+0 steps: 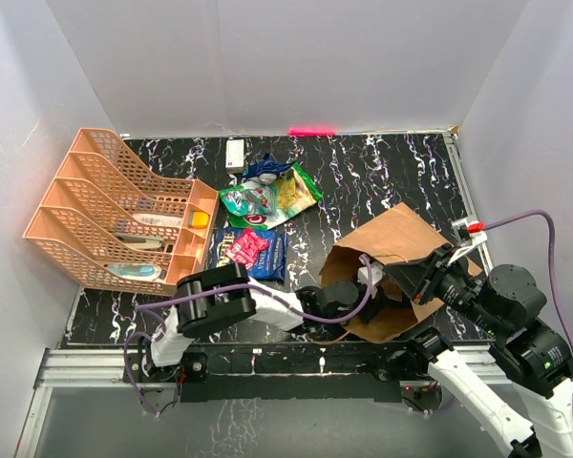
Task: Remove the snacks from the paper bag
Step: Take out the snack from the paper bag.
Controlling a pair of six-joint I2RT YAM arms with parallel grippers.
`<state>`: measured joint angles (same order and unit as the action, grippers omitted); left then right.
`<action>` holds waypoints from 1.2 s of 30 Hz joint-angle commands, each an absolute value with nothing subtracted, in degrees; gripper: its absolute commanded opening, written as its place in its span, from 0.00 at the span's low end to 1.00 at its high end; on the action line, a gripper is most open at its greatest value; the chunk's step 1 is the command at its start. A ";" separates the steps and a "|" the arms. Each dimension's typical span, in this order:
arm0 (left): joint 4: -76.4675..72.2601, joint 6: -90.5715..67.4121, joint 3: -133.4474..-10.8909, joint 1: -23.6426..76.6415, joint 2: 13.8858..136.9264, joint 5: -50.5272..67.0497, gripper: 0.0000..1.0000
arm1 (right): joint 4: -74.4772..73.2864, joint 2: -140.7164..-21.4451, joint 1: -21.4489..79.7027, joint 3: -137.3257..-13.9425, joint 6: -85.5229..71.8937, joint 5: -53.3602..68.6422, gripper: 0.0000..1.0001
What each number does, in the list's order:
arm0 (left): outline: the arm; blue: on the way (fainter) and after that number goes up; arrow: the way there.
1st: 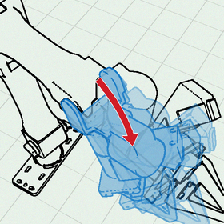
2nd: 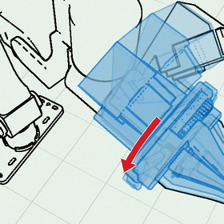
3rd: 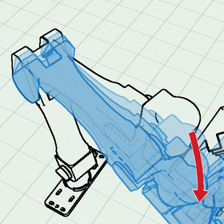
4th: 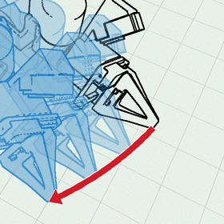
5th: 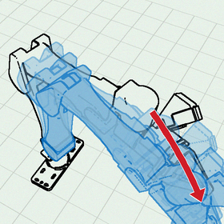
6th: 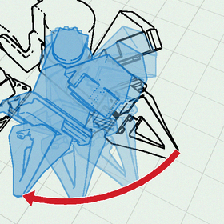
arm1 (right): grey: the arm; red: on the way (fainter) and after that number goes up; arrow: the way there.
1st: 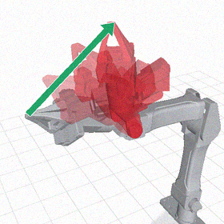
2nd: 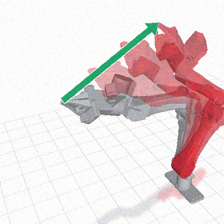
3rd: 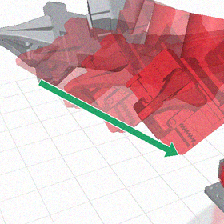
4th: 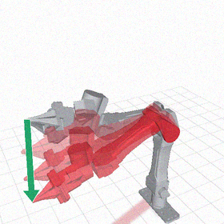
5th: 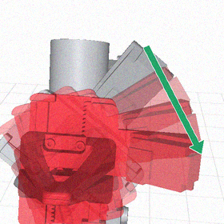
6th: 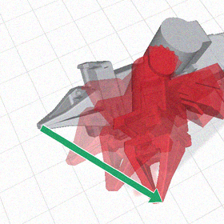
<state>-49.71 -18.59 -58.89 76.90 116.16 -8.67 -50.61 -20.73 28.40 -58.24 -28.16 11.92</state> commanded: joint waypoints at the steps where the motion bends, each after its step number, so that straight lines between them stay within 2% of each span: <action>1: -52.15 -17.14 -64.21 74.75 121.11 -9.35 0.16 | -45.79 -22.10 28.56 -58.88 -27.83 12.94 0.08; 3: -52.30 -17.14 -65.16 73.82 122.57 -10.72 0.26 | -45.85 -22.51 28.54 -59.49 -27.58 12.95 0.08; 8: -52.48 -16.76 -68.14 71.77 125.26 -13.10 0.37 | -46.48 -22.85 28.56 -59.74 -27.08 12.86 0.08; 13: -51.64 -18.11 -73.10 71.46 128.54 -15.96 0.61 | -46.49 -23.29 28.56 -59.55 -26.79 12.75 0.08; 17: -48.01 -20.62 -77.92 71.45 131.19 -20.22 0.67 | -46.49 -24.09 28.57 -59.61 -26.29 13.15 0.08; 20: -42.71 -24.14 -81.09 71.43 133.27 -26.29 0.79 | -46.41 -24.50 28.57 -59.59 -26.16 13.44 0.08; 23: -40.66 -24.97 -83.23 71.46 135.57 -29.12 0.80 | -46.27 -24.40 28.57 -59.43 -26.02 13.35 0.08; 25: -39.22 -25.29 -85.03 71.46 137.73 -30.87 0.79 | -46.23 -24.26 28.60 -59.20 -25.97 13.23 0.08; 29: -34.77 -27.67 -88.91 71.54 142.06 -32.65 0.55 | -46.14 -23.91 28.54 -59.05 -26.09 13.02 0.08; 31: -35.77 -27.33 -88.50 71.54 142.89 -31.60 0.47 | -46.36 -23.85 28.57 -59.36 -26.23 13.01 0.08; 36: -36.95 -23.58 -86.36 71.52 139.20 -28.95 0.17 | -48.11 -22.64 28.58 -59.44 -26.44 11.55 0.08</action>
